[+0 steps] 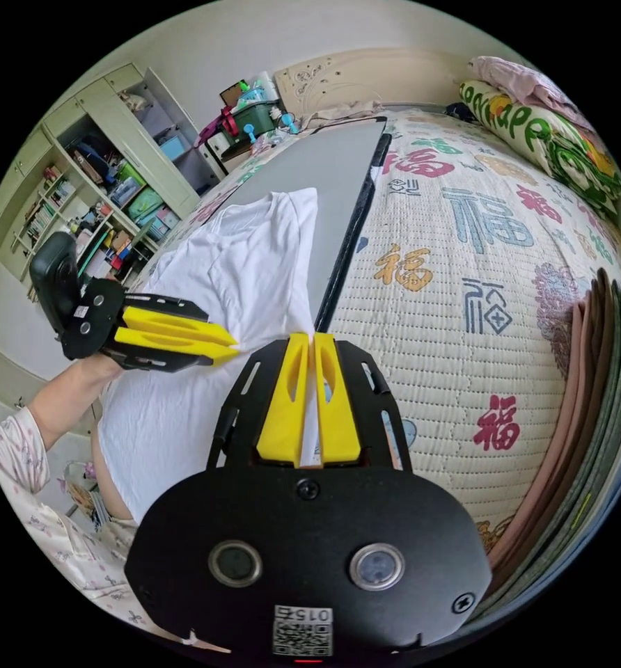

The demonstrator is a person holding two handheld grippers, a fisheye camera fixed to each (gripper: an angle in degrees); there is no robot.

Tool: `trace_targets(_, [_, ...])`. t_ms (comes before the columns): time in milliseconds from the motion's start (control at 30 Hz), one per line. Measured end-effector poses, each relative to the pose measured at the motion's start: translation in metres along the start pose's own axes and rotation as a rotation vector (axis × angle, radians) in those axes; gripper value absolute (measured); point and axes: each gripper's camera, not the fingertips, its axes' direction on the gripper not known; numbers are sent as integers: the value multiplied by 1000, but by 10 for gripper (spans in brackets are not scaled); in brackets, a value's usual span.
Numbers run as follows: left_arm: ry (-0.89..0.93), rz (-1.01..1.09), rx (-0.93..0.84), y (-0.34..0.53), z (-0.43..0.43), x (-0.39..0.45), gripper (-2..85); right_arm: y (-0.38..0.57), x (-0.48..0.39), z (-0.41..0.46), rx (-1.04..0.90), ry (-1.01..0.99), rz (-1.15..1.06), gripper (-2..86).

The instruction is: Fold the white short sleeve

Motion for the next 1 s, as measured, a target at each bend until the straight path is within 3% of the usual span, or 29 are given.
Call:
trace_targets(167, [42,-47,-59,21,17,4,41,5,1,21,-25,33,2,7])
trace_targets(300, [74,-136,82,57,-14,-12,55,12,11,28,-37,14,36,19])
trace_targets(400, [-13,-357,183,102,-39,-51,61,19,17,23,-32,35,55,51])
trace_targets(467, [-103,-507,161,131,-37,-81,70,25,7,11,31,67,-4,70])
trace_targets(567, [-72,-595,156,152,-22,-97,81,35,-27,11,72,-4,-216,78])
trace_targets(733, [-60,-597,134,165,4,-88,40,48,-59,39,50,-13,-383,95])
trace_targets(1000, [-102,-578,194,196,3,-61,1,48,-44,77,-47,21,-352,57])
